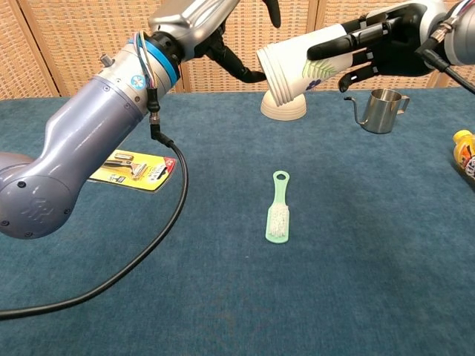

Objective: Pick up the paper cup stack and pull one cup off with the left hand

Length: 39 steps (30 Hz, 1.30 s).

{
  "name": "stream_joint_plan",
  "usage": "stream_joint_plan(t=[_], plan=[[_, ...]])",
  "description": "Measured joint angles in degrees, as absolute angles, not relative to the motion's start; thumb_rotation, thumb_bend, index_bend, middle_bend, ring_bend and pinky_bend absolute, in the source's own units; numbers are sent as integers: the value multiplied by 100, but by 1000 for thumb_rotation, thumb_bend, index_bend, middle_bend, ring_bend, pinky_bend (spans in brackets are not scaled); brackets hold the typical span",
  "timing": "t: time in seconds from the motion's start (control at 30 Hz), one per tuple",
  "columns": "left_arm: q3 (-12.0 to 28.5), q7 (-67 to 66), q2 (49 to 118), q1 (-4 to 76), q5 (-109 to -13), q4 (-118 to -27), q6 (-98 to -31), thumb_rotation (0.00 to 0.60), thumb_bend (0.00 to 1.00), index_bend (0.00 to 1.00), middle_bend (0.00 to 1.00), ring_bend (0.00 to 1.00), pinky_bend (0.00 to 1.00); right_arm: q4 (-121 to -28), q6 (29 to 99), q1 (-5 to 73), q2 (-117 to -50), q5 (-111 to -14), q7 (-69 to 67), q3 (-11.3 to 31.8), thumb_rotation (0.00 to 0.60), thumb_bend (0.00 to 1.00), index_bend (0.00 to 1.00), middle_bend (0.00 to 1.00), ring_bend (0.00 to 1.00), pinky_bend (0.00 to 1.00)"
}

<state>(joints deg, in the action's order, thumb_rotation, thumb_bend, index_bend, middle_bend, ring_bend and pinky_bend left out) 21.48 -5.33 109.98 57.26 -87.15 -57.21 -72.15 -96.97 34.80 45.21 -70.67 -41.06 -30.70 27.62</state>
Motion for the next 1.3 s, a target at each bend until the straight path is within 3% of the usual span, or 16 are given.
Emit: stream_joint_plan(t=[0.37, 0.73, 1.3], plan=[[2028, -361, 11072, 5764, -8734, -5610, -7473, 600, 164, 513, 0, 0, 0, -9697, 3529, 4585, -7084, -3991, -2972, 2733, 600, 436, 576, 549, 423, 648], [1962, -353, 11134, 5825, -8687, -5540, -7520, 600, 382, 539, 0, 0, 0, -9744, 3478, 4585, -7062, -3999, -2973, 2735, 600, 450, 576, 549, 423, 648], [1943, -352, 11250, 5902, -8593, -5470, -7576, 600, 486, 666, 3, 0, 0, -9760, 3454, 4567, -7040, -4059, -2978, 2727, 600, 464, 576, 549, 422, 648]])
